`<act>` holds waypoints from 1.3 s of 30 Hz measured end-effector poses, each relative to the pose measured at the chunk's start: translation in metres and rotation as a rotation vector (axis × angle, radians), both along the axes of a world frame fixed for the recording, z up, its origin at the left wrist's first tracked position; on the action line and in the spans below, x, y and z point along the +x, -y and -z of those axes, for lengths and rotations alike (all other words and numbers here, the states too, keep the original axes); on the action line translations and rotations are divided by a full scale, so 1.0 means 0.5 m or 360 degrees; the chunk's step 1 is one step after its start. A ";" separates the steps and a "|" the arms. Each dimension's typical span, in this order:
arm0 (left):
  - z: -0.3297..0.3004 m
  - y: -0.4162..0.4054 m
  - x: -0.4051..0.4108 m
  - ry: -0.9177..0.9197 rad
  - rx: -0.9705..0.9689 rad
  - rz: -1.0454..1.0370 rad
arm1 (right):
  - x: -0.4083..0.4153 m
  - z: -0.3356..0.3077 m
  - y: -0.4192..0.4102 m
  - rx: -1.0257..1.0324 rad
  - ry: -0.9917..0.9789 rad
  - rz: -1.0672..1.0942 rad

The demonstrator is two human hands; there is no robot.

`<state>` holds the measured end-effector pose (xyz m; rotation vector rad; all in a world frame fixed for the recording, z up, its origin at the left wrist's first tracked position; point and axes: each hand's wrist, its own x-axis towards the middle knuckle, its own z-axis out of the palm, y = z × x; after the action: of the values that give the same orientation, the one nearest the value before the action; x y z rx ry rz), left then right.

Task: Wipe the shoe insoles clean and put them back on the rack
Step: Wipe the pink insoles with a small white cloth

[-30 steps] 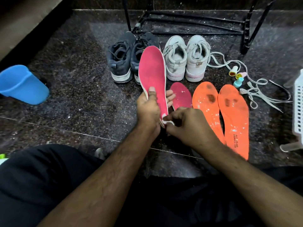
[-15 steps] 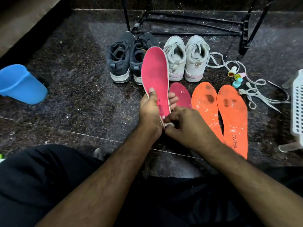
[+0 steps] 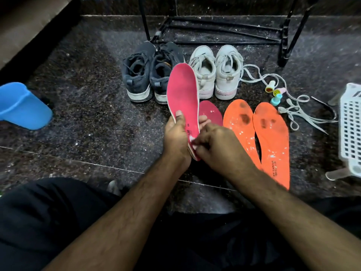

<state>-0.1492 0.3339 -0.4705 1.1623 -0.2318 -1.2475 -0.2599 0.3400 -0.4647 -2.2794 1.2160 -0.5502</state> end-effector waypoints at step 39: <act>-0.002 0.002 -0.002 0.0037 0.0015 0.0115 | 0.002 -0.023 -0.026 0.0198 -0.0014 0.0075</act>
<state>-0.1501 0.3330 -0.4694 1.1855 -0.2878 -1.3004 -0.2589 0.3531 -0.4533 -2.1564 1.2750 -0.4689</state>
